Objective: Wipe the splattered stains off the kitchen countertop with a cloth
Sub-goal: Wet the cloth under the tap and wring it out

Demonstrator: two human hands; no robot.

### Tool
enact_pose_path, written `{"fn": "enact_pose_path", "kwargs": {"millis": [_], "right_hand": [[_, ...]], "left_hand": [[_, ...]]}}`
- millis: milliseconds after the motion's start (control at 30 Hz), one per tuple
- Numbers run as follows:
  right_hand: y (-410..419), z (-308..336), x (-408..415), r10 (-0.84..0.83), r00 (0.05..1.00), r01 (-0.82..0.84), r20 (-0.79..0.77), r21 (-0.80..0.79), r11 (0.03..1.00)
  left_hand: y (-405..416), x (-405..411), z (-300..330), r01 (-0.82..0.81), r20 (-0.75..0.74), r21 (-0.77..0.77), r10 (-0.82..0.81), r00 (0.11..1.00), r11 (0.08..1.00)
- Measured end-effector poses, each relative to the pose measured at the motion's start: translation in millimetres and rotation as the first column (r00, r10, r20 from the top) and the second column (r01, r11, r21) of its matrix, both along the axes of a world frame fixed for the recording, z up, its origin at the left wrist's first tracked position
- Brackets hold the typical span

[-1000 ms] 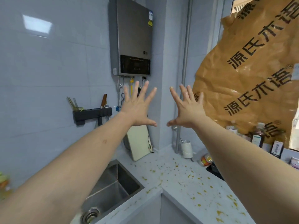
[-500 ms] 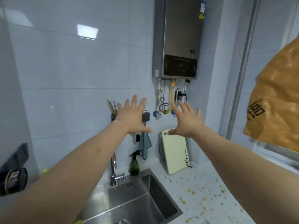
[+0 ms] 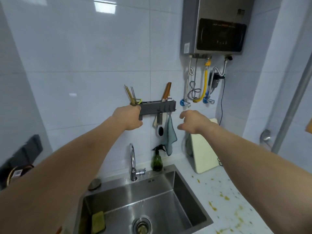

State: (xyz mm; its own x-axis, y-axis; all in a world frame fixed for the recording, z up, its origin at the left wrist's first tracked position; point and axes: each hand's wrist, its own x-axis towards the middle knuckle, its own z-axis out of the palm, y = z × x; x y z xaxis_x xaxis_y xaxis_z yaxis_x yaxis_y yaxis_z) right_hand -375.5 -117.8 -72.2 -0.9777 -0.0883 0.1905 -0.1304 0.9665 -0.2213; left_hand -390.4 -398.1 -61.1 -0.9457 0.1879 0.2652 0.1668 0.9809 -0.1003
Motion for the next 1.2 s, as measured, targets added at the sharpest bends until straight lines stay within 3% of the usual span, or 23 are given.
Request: {"fn": "enact_pose_path", "kwargs": {"millis": [200, 433, 667, 1000, 1100, 1200], "right_hand": [[18.9, -37.8, -76.1, 0.075, 0.996, -0.074, 0.037, -0.043, 0.996], [55.4, -56.5, -178.2, 0.159, 0.985, -0.151, 0.073, -0.108, 0.983], [53.6, -80.3, -253.0, 0.227, 0.964, -0.199, 0.142, -0.185, 0.962], [30.9, -104.8, -292.6, 0.258, 0.939, -0.079, 0.229, -0.586, 0.806], [27.3, -103.5, -293.6, 0.266, 0.927, -0.038, 0.264, -0.640, 0.768], [23.9, -96.5, -296.0, 0.214, 0.957, -0.060, 0.198, -0.586, 0.808]], "left_hand": [[13.4, -43.3, -26.6, -0.048, 0.042, -0.023, 0.049, 0.998, 0.999], [58.0, -100.0, -41.8, -0.097, 0.081, 0.082, 0.090, 0.993, 0.992], [101.8, -131.3, -72.6, -0.105, 0.075, 0.429, 0.080, 0.994, 0.897], [114.4, -146.4, -87.5, -0.174, 0.153, 0.522, 0.110, 0.982, 0.835], [112.2, -144.4, -89.4, -0.197, 0.171, 0.508, 0.126, 0.977, 0.839], [109.2, -144.6, -89.5, -0.226, 0.192, 0.507, 0.147, 0.970, 0.832]]}}
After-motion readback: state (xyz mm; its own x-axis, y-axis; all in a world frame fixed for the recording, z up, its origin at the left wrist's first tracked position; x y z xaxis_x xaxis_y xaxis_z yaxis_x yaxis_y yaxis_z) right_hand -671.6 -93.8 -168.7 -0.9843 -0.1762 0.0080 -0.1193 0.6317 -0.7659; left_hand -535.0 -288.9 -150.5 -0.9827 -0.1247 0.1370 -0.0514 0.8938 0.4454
